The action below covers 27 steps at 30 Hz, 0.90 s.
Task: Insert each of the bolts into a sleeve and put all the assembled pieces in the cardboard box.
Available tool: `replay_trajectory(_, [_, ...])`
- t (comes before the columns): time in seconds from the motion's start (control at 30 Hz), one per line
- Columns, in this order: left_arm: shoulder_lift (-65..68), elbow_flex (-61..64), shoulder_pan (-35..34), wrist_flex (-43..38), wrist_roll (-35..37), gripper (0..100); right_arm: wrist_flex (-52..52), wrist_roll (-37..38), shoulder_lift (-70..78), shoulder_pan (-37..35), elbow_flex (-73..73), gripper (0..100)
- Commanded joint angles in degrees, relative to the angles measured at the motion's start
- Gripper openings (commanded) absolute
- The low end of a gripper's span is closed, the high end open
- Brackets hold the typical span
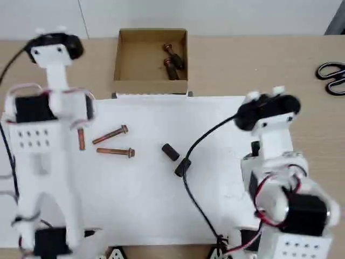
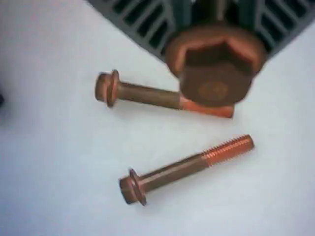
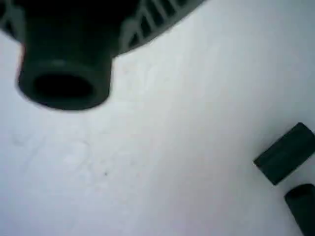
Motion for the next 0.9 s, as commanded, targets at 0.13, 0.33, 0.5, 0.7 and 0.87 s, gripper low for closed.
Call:
replay_trajectory(0.13, [-21.1,21.8,3.3,-15.6,-0.2,0,-13.2,-0.5,-12.4,-4.9,15.6,0.3])
replay_trajectory(0.33, [-36.0,41.2,3.5,-30.3,-0.1,0,-21.8,-0.6,-21.8,-12.9,28.2,0.3])
replay_trajectory(0.5, [-48.0,54.6,3.6,-40.5,4.7,0,-26.8,-11.1,-26.0,-18.9,34.7,0.3])
replay_trajectory(0.7, [-59.9,66.9,6.0,-49.6,15.1,0,-33.9,-17.1,-28.5,-29.6,43.0,0.3])
replay_trajectory(0.87, [-69.4,75.5,12.5,-53.2,23.2,1,-40.1,-16.7,-31.3,-37.9,49.2,0.3])
